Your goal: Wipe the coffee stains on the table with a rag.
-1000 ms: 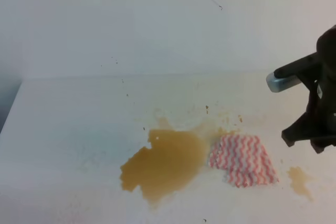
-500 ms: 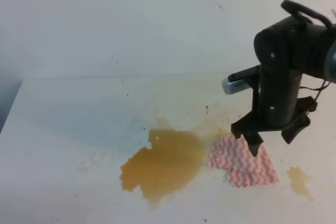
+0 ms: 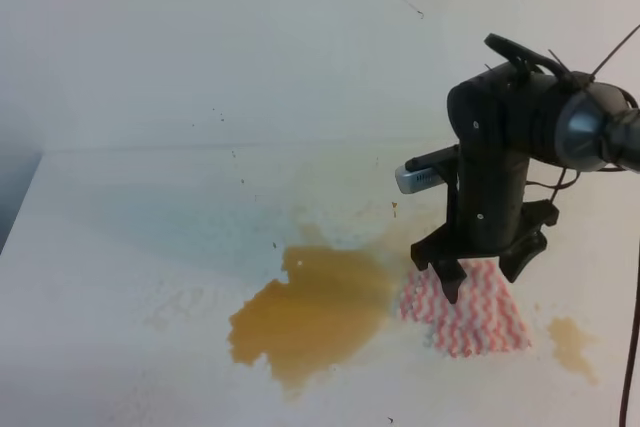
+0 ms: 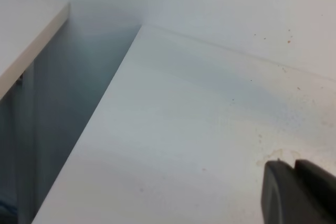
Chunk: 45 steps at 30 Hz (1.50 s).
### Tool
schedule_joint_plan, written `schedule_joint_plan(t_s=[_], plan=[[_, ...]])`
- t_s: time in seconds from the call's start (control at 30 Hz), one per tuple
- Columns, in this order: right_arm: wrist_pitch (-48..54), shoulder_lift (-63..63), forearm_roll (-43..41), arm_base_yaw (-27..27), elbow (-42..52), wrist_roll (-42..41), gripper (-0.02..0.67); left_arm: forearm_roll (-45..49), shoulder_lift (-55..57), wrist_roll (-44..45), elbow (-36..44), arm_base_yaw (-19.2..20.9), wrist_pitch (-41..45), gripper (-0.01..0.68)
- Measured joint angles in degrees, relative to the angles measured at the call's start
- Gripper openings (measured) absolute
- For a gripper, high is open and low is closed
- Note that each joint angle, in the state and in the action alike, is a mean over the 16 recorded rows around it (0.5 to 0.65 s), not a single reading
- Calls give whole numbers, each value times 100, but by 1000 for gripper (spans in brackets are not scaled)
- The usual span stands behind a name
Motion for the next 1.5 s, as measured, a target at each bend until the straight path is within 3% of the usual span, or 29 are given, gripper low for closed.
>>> schedule_joint_plan(t_s=[0.3, 0.67, 0.87, 1.17, 1.5], plan=[[-259, 252, 27, 6, -23, -21, 491, 0, 0, 0, 0, 0, 0, -3], [-247, 371, -96, 93, -423, -55, 168, 0, 0, 0, 0, 0, 0, -3], [-41, 375, -157, 306, -1087, -204, 49, 0, 0, 0, 0, 0, 0, -3], [198, 507, 194, 987, -1877, -588, 29, 0, 0, 0, 0, 0, 0, -3], [109, 990, 624, 1882, -1984, -847, 29, 0, 0, 0, 0, 0, 0, -3]])
